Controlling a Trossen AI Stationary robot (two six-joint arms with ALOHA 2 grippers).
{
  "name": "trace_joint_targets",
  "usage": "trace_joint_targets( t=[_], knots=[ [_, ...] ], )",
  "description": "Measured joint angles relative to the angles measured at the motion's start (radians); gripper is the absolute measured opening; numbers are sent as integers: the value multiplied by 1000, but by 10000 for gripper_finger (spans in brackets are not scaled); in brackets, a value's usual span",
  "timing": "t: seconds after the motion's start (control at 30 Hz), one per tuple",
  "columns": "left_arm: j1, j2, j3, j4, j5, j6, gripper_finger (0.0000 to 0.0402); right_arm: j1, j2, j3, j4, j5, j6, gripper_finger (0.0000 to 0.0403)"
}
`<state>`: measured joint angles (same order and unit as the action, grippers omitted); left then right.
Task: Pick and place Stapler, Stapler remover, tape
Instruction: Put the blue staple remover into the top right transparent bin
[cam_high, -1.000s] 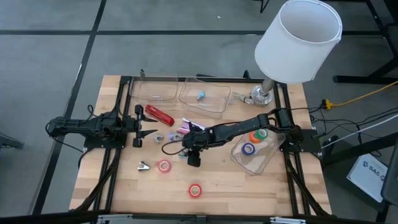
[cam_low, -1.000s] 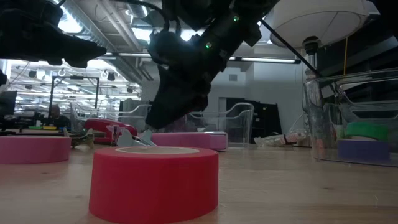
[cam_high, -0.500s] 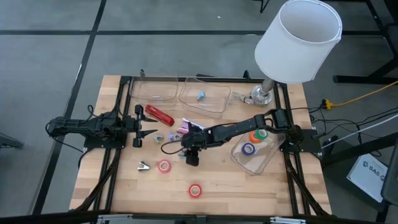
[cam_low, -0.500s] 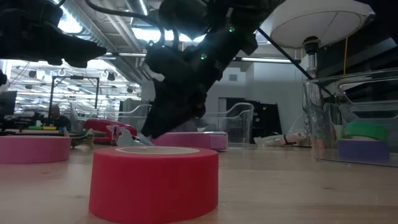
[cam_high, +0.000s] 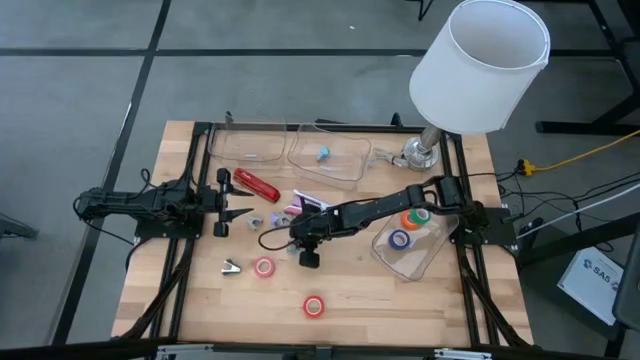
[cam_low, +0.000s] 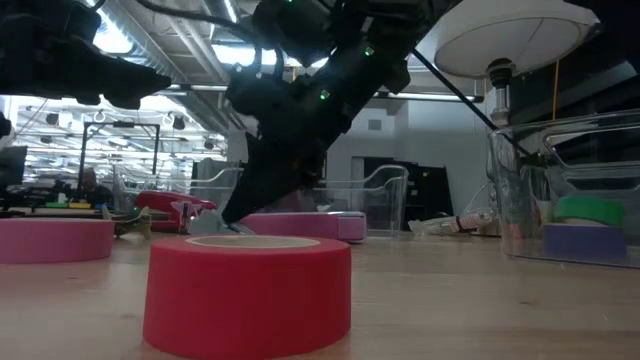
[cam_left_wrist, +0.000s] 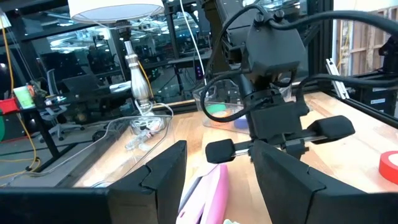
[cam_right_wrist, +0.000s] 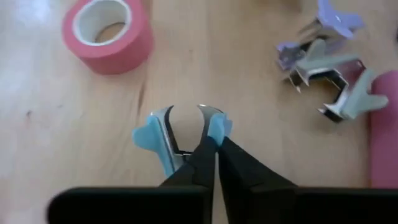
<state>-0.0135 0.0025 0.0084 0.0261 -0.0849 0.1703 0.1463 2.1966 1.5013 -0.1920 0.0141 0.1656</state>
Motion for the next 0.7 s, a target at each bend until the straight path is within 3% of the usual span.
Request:
trace_joint_targets(
  t=[0.27, 0.7],
  knots=[
    [0, 0, 0, 0, 0, 0, 182, -5, -37, -3, -32, -25, -107, 3],
    [0, 0, 0, 0, 0, 0, 182, -78, -201, -3, -148, -25, -301, 1]
  ],
)
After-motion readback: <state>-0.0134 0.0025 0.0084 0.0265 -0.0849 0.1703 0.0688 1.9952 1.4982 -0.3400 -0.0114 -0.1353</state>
